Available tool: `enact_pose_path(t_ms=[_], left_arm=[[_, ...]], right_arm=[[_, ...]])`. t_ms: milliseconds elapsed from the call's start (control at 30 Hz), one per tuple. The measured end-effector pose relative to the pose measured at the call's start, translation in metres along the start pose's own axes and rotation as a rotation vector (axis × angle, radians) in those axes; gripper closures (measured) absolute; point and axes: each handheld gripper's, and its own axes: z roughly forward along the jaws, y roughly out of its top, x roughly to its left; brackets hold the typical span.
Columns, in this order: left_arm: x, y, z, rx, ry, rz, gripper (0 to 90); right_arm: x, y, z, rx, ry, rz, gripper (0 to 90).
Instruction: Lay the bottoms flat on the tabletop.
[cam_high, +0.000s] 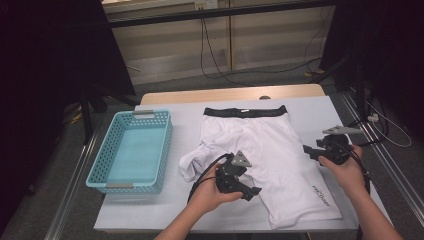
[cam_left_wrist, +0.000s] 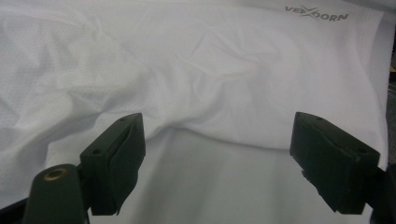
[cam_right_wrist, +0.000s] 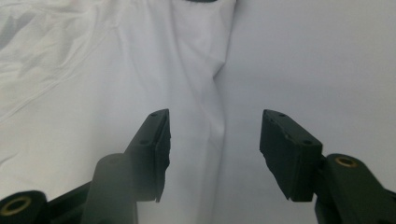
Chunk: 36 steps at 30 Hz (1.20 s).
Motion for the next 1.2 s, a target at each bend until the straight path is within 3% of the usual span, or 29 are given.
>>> enact_pose_path(t_ms=[100, 200, 233, 333, 567, 633, 900, 1033, 1200], left_arm=[[0.005, -0.004, -0.003, 0.009, 0.02, -0.005, 18.2], [0.01, -0.007, -0.005, 0.023, 0.024, -0.029, 17.8], [0.012, -0.008, -0.006, 0.028, 0.026, -0.031, 17.8], [0.017, -0.012, -0.009, 0.028, 0.044, -0.046, 17.8], [0.024, -0.015, -0.013, 0.023, 0.064, -0.071, 17.8], [0.026, -0.016, -0.014, 0.017, 0.067, -0.079, 17.8], [0.031, -0.018, -0.018, 0.021, 0.067, -0.09, 21.6], [0.032, -0.018, -0.018, 0.022, 0.066, -0.099, 21.6], [0.034, -0.019, -0.021, 0.018, 0.073, -0.099, 21.6]], right_arm=[[0.0, 0.01, 0.015, 0.004, -0.013, -0.013, 47.4], [-0.003, 0.02, 0.027, 0.008, -0.014, 0.009, 51.5], [-0.004, 0.023, 0.032, 0.008, -0.021, 0.003, 56.4], [-0.005, 0.031, 0.046, 0.025, -0.055, -0.034, 59.3], [-0.006, 0.045, 0.074, 0.04, -0.042, -0.009, 66.8], [-0.005, 0.049, 0.079, 0.024, -0.038, -0.002, 68.1], [0.001, 0.054, 0.101, 0.069, -0.021, -0.023, 73.4], [0.001, 0.055, 0.103, 0.065, -0.02, -0.025, 90.0], [-0.009, 0.056, 0.102, 0.059, -0.023, 0.018, 90.0]])
